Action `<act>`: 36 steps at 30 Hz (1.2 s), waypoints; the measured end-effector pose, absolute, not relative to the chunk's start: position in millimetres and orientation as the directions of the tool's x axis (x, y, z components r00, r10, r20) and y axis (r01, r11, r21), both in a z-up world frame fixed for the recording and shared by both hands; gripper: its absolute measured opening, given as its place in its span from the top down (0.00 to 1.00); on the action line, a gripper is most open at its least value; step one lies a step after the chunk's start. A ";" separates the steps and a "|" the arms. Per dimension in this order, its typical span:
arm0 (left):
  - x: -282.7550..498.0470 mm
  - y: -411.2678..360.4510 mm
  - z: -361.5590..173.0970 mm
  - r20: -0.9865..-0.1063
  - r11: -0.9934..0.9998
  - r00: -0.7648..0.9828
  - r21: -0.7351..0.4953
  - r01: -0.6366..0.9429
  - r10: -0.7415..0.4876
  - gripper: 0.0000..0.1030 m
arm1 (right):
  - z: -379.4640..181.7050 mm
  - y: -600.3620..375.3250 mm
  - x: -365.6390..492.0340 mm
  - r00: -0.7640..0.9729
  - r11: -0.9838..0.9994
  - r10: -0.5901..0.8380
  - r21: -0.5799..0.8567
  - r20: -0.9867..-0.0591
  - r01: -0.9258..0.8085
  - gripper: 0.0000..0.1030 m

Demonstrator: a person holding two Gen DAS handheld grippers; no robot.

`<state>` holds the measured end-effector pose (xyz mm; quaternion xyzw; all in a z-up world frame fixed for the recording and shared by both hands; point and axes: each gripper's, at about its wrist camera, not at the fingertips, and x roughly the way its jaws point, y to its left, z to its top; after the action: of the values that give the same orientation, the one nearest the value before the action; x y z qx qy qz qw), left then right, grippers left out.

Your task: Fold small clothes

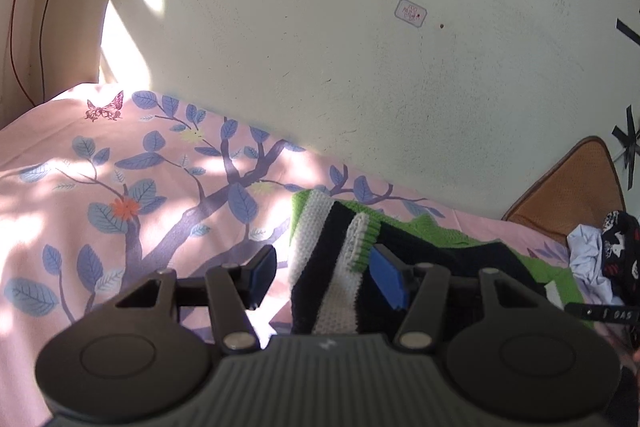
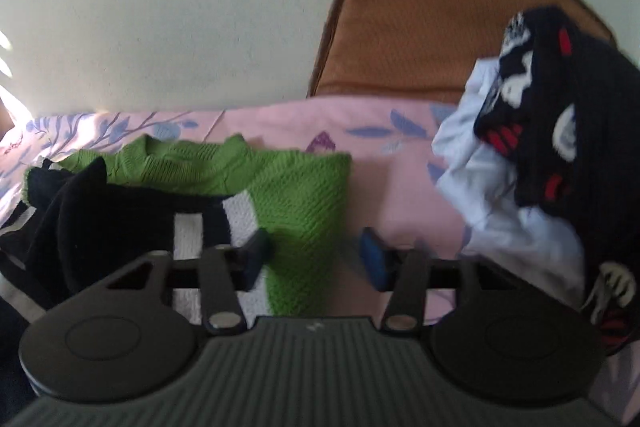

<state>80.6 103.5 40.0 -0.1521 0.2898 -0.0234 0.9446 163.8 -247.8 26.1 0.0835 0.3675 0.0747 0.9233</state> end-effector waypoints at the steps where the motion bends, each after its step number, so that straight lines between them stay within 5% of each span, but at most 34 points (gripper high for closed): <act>1: 80.9 102.8 38.3 -0.545 0.957 0.830 -0.287 -0.049 -0.121 0.49 | 31.0 -249.8 163.2 0.747 0.983 0.154 0.176 -0.646 -0.051 0.90; 5: 85.1 104.6 34.7 -0.568 0.958 0.816 -0.280 -0.068 -0.108 0.49 | 23.9 -243.2 170.8 0.761 0.999 0.021 0.040 -0.649 0.007 0.87; 7: 85.6 106.3 35.1 -0.570 0.956 0.815 -0.284 -0.072 -0.108 0.49 | 23.8 -237.0 168.8 0.771 0.999 -0.031 -0.037 -0.636 0.010 0.74; 8: 84.8 107.1 36.4 -0.566 0.955 0.818 -0.286 -0.075 -0.105 0.49 | 30.2 -234.5 164.6 0.790 0.997 -0.062 -0.066 -0.610 0.028 0.59; 9: 84.2 108.2 37.7 -0.562 0.955 0.821 -0.288 -0.078 -0.102 0.49 | 38.5 -233.3 157.3 0.819 0.997 -0.071 -0.061 -0.570 0.044 0.57; 12: 84.0 112.5 41.0 -0.556 0.947 0.825 -0.307 -0.093 -0.099 0.49 | 65.8 -216.7 141.3 0.863 0.997 0.074 0.033 -0.499 -0.067 0.57; 16: 81.5 121.1 46.6 -0.545 0.936 0.834 -0.331 -0.117 -0.088 0.49 | 76.7 -141.9 141.6 0.803 0.926 0.318 -0.016 -0.504 -0.376 0.57; 20: 76.4 133.5 55.0 -0.526 0.926 0.848 -0.349 -0.147 -0.063 0.49 | 66.6 -70.1 144.0 0.667 0.801 0.491 -0.010 -0.560 -0.598 0.58; 28: 74.4 145.6 59.8 -0.517 0.906 0.853 -0.394 -0.154 -0.079 0.49 | 24.8 -12.0 184.1 0.599 0.786 0.429 -0.046 -0.676 -0.616 0.61; 30: 73.9 147.3 60.4 -0.515 0.901 0.853 -0.406 -0.150 -0.090 0.49 | 32.1 -18.4 188.5 0.586 0.803 0.443 0.010 -0.679 -0.596 0.93; 36: 73.2 151.1 59.7 -0.510 0.884 0.851 -0.447 -0.137 -0.126 0.49 | 55.9 -31.5 154.8 0.424 0.669 0.665 0.236 -0.615 -0.705 0.92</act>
<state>73.2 151.1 59.7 -0.2408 0.2729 0.0030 0.9314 154.8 -31.5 55.9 -0.0288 0.3508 0.4060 0.8434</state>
